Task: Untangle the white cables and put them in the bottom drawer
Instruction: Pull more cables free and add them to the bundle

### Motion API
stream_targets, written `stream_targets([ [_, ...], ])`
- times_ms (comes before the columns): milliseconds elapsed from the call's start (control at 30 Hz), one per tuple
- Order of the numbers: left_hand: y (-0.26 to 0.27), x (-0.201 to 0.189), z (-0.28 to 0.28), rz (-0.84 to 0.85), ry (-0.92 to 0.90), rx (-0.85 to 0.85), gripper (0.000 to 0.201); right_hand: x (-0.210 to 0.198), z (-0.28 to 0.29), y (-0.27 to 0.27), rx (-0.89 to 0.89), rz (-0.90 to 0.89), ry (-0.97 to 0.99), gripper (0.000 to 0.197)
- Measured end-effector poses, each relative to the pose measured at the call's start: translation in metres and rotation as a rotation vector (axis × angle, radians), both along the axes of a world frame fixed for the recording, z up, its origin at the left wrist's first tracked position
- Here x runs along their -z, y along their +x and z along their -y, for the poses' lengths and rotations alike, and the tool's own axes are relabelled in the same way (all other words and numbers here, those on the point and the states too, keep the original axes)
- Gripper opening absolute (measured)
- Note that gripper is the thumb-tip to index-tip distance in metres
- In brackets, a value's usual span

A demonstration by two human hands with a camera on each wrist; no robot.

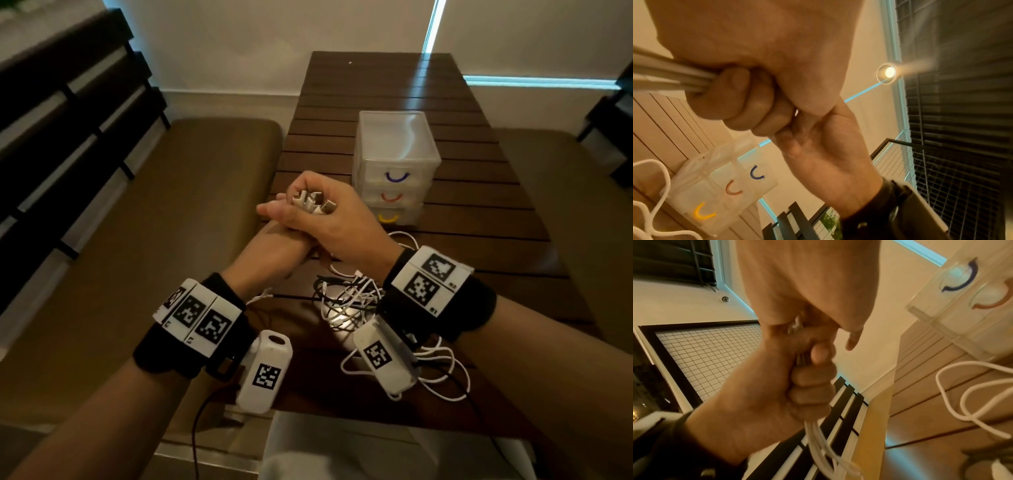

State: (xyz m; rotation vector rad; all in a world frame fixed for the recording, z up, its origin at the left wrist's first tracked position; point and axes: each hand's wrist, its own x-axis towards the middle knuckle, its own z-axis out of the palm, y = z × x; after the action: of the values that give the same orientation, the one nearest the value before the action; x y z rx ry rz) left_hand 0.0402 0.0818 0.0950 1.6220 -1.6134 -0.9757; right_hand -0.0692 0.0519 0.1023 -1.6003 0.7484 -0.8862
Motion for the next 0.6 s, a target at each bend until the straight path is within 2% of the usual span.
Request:
stream_targets([
  [100, 0.003, 0.005, 0.001, -0.022, -0.062, 0.058, 0.032, -0.002, 0.004, -0.015, -0.068, -0.113, -0.016, 0.028],
  [200, 0.015, 0.024, 0.007, 0.053, -0.009, 0.002, 0.045, 0.004, 0.008, -0.026, -0.056, -0.068, 0.051, 0.039],
  [267, 0.018, 0.035, 0.007, 0.048, 0.028, -0.097, 0.057, 0.016, 0.010, -0.030, 0.052, -0.096, 0.072, 0.023],
  [300, 0.019, 0.039, 0.006, 0.015, 0.032, -0.134, 0.058, 0.024, 0.011, -0.032, 0.103, -0.193, 0.042, 0.015],
  [333, 0.020, 0.042, 0.004, -0.029, 0.044, -0.162, 0.057, 0.033, 0.011, -0.034, 0.107, -0.361, -0.023, 0.016],
  [400, 0.020, 0.049, 0.000, -0.117, 0.089, -0.181, 0.057, 0.055, 0.005, -0.036, -0.047, -0.804, -0.199, 0.021],
  [467, 0.017, 0.054, -0.003, -0.199, 0.155, -0.178, 0.059, 0.073, -0.010, -0.037, -0.243, -1.157, -0.354, 0.031],
  [533, 0.013, 0.058, -0.003, -0.274, 0.233, -0.163, 0.059, 0.086, -0.021, -0.038, -0.325, -1.357, -0.482, 0.032],
  [600, 0.009, 0.059, -0.005, -0.318, 0.288, -0.156, 0.058, 0.089, -0.019, -0.040, -0.291, -1.415, -0.564, 0.018],
])
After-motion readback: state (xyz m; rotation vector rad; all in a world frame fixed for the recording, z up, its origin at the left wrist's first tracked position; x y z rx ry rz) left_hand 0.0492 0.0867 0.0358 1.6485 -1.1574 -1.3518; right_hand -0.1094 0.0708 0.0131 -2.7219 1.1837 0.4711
